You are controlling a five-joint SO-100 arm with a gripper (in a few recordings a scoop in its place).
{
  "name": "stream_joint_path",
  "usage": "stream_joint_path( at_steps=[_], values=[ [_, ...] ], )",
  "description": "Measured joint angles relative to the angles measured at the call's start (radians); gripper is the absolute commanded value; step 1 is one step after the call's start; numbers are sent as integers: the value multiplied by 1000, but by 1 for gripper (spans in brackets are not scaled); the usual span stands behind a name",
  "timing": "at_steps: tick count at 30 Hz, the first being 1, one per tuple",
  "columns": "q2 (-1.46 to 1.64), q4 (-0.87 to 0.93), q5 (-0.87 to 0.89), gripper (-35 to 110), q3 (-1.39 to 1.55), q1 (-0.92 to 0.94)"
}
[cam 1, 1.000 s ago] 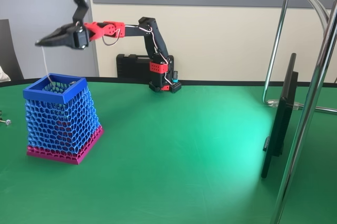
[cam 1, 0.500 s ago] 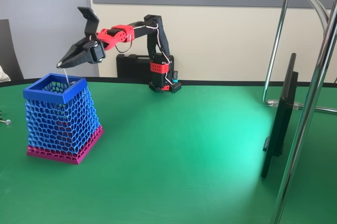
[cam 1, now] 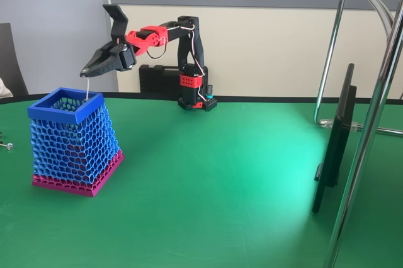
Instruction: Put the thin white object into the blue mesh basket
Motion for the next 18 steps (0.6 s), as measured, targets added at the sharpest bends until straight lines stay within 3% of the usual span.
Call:
stream_joint_path(
  at_steps=[18],
  values=[
    [284,-144,20,15,371,-18]
  ],
)
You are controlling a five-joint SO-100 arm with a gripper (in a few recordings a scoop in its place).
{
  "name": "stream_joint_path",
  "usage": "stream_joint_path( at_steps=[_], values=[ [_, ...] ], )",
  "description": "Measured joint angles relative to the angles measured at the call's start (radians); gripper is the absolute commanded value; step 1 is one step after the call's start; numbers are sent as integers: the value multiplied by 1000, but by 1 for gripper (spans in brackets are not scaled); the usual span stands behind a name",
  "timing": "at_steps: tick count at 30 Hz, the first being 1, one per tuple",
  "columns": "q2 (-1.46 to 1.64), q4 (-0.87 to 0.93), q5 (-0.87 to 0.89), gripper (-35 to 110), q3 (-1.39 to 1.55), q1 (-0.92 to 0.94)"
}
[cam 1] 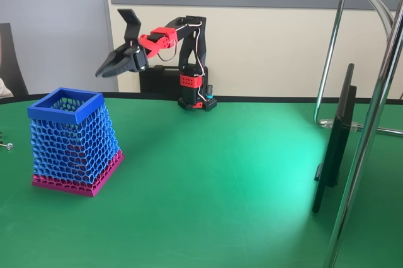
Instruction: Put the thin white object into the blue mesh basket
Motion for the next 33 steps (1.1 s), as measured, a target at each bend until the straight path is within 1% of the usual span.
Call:
stream_joint_path(
  at_steps=[12,15,16,20,21,26,28,33],
  values=[
    [319,0,127,9,345,-160],
    [391,89,179,6,400,-201],
    [422,147,219,5,416,-215],
    [499,273,330,1,449,-272],
    [529,341,394,1,471,-295],
    [678,541,612,1,518,-382],
    [742,591,686,1,569,-419],
    [927,649,850,1,732,-515]
  ],
)
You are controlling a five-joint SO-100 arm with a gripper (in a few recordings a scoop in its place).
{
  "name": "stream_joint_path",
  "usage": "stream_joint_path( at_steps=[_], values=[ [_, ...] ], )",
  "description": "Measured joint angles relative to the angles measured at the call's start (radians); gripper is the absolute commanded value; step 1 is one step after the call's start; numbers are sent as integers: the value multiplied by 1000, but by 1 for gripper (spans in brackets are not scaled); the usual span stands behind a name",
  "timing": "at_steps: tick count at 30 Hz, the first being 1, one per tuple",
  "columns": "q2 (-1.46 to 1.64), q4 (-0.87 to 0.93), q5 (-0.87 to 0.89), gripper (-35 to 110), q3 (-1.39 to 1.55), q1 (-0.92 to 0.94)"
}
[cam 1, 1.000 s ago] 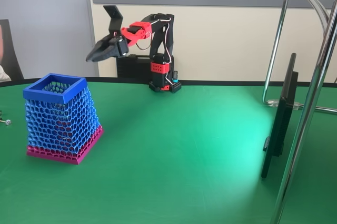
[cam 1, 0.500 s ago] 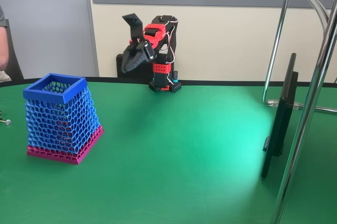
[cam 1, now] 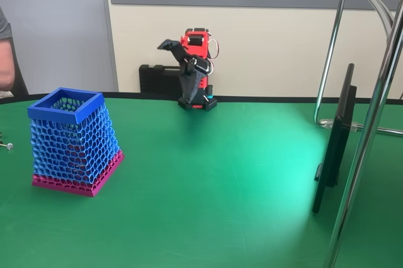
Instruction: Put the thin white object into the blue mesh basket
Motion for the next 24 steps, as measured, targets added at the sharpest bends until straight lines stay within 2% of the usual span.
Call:
stream_joint_path(
  at_steps=[17,24],
  values=[
    [403,92,359,1,327,-32],
    [509,115,434,1,397,-31]
  ],
)
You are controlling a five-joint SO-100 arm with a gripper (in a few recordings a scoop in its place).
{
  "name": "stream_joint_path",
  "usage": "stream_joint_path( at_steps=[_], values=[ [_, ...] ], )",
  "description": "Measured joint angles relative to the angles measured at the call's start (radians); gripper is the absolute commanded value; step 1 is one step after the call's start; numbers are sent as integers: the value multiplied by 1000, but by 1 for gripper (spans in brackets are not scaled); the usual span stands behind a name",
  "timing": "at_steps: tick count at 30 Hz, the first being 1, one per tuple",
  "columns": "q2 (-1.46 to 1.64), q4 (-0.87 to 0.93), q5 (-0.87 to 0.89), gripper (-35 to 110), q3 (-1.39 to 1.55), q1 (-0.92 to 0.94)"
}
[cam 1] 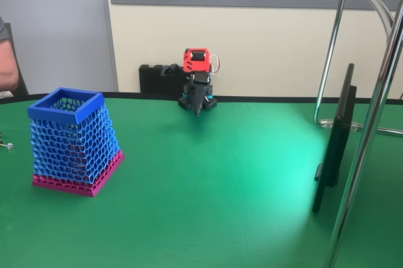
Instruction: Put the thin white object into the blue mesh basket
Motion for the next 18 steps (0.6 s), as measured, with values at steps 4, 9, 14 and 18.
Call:
stream_joint_path(
  at_steps=[4,9,14,18],
  values=[
    [46,6,21,1,12,0],
    [61,32,40,1,15,0],
    [66,46,52,1,15,0],
    [66,46,52,1,15,0]
  ],
)
